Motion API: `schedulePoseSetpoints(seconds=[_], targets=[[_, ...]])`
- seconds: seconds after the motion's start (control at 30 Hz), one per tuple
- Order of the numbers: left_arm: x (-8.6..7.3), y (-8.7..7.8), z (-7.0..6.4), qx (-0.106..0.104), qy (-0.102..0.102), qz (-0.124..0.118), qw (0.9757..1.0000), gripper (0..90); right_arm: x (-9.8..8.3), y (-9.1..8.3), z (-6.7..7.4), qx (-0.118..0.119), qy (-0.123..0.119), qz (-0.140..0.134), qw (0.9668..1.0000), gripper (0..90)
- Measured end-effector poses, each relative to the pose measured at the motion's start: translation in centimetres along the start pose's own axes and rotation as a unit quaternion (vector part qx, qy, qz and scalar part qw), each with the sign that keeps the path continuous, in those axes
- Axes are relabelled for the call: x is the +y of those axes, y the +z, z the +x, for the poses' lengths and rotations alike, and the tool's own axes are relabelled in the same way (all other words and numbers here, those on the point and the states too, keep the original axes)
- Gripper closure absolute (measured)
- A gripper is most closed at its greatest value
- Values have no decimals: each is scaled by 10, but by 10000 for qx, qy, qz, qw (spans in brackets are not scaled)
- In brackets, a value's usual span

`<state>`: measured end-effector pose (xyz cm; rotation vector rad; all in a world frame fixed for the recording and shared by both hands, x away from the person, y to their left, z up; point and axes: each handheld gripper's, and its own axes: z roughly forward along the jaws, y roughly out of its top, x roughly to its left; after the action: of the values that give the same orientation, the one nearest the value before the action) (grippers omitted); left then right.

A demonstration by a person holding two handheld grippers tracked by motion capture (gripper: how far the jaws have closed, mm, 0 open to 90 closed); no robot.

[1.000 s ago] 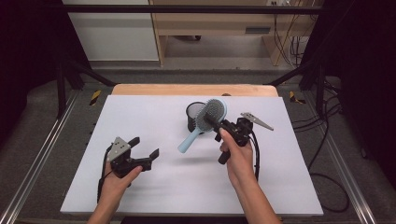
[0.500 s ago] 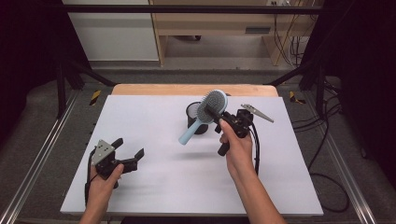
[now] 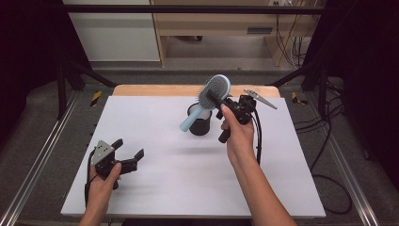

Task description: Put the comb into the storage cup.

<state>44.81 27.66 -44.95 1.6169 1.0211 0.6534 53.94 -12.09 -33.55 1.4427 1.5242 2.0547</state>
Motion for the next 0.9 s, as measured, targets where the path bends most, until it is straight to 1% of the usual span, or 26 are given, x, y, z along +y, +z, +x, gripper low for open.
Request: schedulePoseSetpoints(seconds=[0.1, 0.3, 0.5, 0.67, 0.8, 0.9], targets=[[-1, 1, -1, -6, 30, 64, 10000, 40, 8, 4, 2, 34, 5, -48, 10000, 527], [-1, 1, 0, -18, 14, 50, 10000, 40, 17, 11, 6, 4, -60, -97, 9999, 527], [-1, 1, 1, -11, 6, 27, 10000, 40, 24, 15, 7, -27, -108, -140, 9998, 526], [-1, 1, 0, -20, 14, 26, 10000, 40, 28, 16, 6, -59, -113, -175, 9998, 526], [-1, 1, 0, -26, 16, 12, 10000, 41, 31, 16, 4, -77, -105, -232, 9996, 526], [-1, 1, 0, -20, 21, 3, 10000, 41, 32, 17, 1, -136, -127, -278, 9994, 526]])
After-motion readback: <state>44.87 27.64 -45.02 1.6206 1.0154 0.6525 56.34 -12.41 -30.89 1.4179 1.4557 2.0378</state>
